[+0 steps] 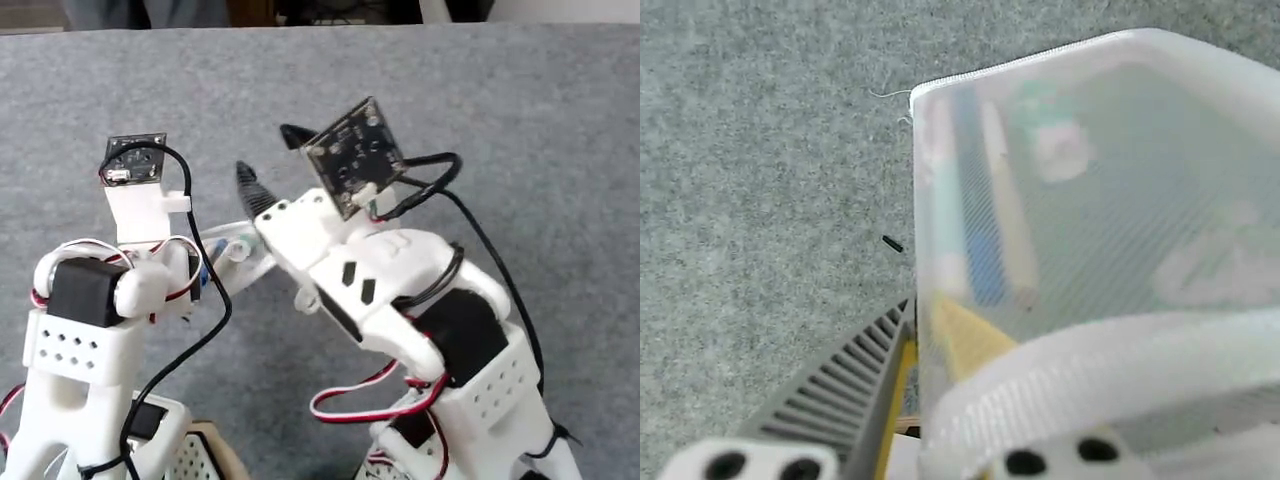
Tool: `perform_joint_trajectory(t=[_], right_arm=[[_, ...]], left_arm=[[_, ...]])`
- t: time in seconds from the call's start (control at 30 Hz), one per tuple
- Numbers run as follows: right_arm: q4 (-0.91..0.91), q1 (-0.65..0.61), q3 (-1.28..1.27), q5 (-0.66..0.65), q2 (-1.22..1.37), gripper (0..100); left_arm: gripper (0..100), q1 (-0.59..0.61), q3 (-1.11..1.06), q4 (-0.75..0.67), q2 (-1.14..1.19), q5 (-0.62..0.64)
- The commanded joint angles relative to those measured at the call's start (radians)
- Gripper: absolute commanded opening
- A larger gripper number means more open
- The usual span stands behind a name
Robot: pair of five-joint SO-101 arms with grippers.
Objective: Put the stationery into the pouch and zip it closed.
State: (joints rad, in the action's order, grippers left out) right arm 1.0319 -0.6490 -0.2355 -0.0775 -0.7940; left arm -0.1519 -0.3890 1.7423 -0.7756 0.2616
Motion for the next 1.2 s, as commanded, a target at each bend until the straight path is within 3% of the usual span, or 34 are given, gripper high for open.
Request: perform_joint_trajectory(t=[0.0, 0.33, 0.57, 0.97, 1.17], right_arm=[[-0.014, 0.061, 0.044, -0.012, -0.016, 19.4], [0.146, 0.172, -0.099, -0.012, -0.015, 19.4], [0.089, 0.219, -0.298, -0.014, -0.015, 19.4], [0.048, 0.370, -0.369, -0.014, -0.008, 19.4], [0.037, 0.381, -0.472, -0.014, -0.005, 19.4]], left_arm=[[3, -0.019, 0.004, 0.014, 0.008, -0.002], [3, -0.021, 0.008, 0.014, 0.008, -0.002], [3, -0.021, 0.005, 0.014, 0.008, -0.002], [3, -0.021, 0.002, 0.014, 0.008, -0.002], [3, -0.021, 0.007, 0.014, 0.008, -0.002]])
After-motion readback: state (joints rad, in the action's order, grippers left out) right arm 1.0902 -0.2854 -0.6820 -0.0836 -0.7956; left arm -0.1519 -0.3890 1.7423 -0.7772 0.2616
